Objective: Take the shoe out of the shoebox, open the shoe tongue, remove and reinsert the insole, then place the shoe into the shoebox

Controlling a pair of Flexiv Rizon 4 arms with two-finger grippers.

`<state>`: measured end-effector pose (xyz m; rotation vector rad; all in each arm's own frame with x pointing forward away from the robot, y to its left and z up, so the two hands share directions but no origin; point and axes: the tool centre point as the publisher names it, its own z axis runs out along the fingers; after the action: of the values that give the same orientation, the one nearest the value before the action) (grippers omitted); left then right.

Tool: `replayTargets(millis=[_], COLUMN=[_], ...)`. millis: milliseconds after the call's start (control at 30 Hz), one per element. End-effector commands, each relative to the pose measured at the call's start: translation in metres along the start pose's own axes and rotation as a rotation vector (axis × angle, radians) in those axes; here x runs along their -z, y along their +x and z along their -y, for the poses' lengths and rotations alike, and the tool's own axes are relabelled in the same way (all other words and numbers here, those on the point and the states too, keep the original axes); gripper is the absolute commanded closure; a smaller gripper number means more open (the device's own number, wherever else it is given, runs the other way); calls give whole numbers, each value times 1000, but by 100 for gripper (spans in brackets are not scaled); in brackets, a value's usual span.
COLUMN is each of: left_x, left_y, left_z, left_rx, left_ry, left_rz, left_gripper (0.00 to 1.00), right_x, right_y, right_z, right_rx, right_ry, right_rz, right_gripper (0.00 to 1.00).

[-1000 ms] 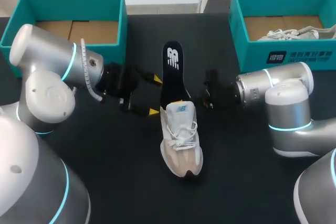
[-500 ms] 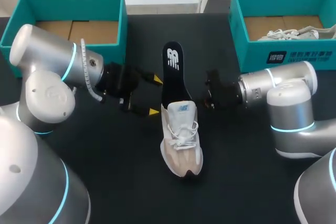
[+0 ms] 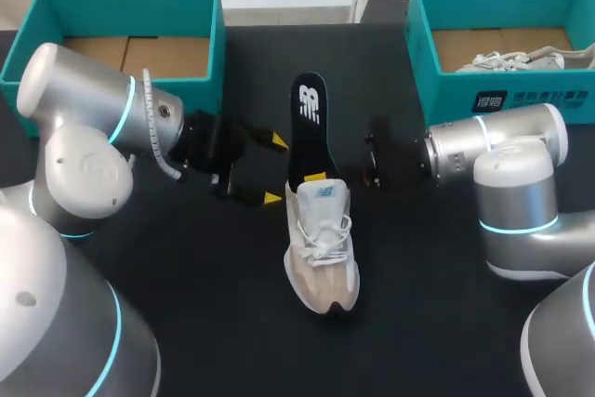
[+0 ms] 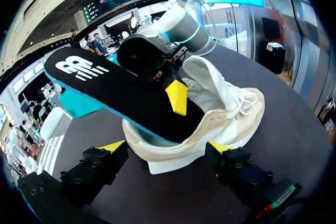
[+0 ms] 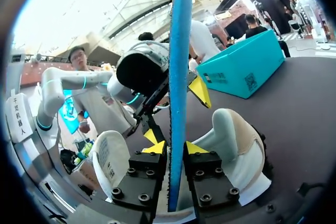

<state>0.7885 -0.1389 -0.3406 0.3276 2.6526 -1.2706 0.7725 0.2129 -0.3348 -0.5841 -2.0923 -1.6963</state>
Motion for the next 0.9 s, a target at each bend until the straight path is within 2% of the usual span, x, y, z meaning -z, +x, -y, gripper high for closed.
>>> replayTargets(millis=[33, 133, 167, 200, 333, 467, 667, 833, 867, 900], left_x=[0, 0, 0, 0, 0, 0, 0, 0, 0, 0], left_y=[0, 0, 0, 0, 0, 0, 0, 0, 0, 0], left_z=[0, 0, 0, 0, 0, 0, 0, 0, 0, 0], left_rx=[-1, -1, -1, -1, -1, -1, -1, -1, -1, -1], left_ry=[-3, -3, -3, -3, -3, -3, -3, -3, -3, -3], left_rz=[-1, -1, -1, -1, -1, -1, -1, -1, -1, -1], left_gripper=[0, 0, 0, 0, 0, 0, 0, 0, 0, 0], right_x=[6, 9, 10, 10, 11, 6, 2, 1, 2, 4], right_y=[-4, -9, -11, -12, -13, -5, 7, 9, 9, 9], right_z=[-11, -13, -13, -11, -2, 13, 37, 38, 35, 31], right_rx=[6, -5, -15, -23, -54, -117, -193, -195, -187, -177], right_ry=[27, 62, 76, 85, 95, 131, 129, 124, 123, 125], right_rz=[-3, -20, -25, -30, -48, -75, -81, -69, -63, -56], right_gripper=[80, 81, 94, 100, 100, 100, 100, 100, 97, 87])
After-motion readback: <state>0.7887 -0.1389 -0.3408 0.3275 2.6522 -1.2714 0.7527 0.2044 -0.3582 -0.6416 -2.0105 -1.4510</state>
